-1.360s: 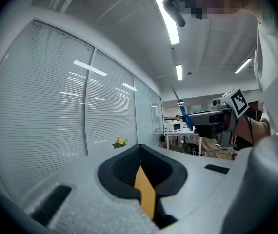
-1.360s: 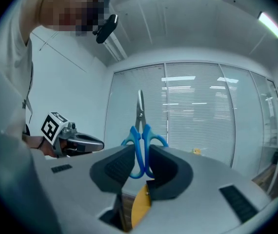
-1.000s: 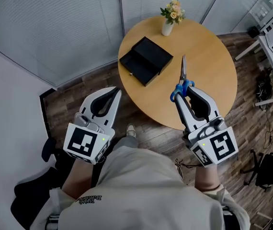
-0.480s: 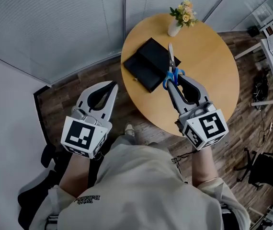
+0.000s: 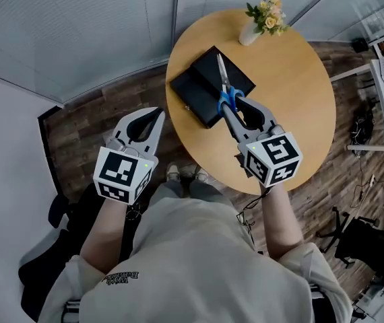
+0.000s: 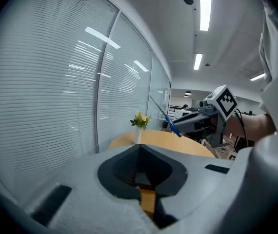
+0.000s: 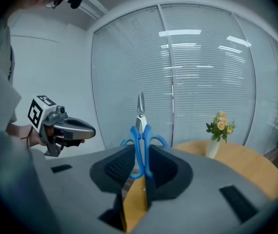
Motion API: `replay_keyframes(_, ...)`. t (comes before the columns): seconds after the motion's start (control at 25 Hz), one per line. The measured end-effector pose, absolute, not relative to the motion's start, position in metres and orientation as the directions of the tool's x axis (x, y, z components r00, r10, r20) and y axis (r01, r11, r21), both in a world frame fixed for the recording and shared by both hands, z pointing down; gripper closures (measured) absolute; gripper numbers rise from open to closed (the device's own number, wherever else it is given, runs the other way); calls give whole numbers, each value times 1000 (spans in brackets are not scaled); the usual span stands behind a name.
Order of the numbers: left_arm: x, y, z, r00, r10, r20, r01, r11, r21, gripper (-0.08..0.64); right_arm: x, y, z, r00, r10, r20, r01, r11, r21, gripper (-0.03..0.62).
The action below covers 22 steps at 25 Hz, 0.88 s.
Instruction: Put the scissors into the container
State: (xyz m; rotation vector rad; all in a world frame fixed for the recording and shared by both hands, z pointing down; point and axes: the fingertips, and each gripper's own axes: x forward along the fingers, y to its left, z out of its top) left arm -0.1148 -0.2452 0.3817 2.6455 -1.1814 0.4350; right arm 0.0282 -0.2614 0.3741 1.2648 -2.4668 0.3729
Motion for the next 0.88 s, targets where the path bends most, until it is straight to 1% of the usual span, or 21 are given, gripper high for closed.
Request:
replay_keyframes(0.16,-104,-254,401,621,-679,392,-759,-645,86,538,32,-275,406,-561,-677,475,-799,593,-99,495)
replay_keyframes(0.68,-98,-271,454,541,-691,479,-818,-564,109,538,39,-302,493,-570,-571,590,-769,623,-140,495)
replay_keyframes(0.88,-90,-278,478,532,-675,511,-821,-559,116,538,37,-309,521,-583,-526,619,-766,610,-203,495)
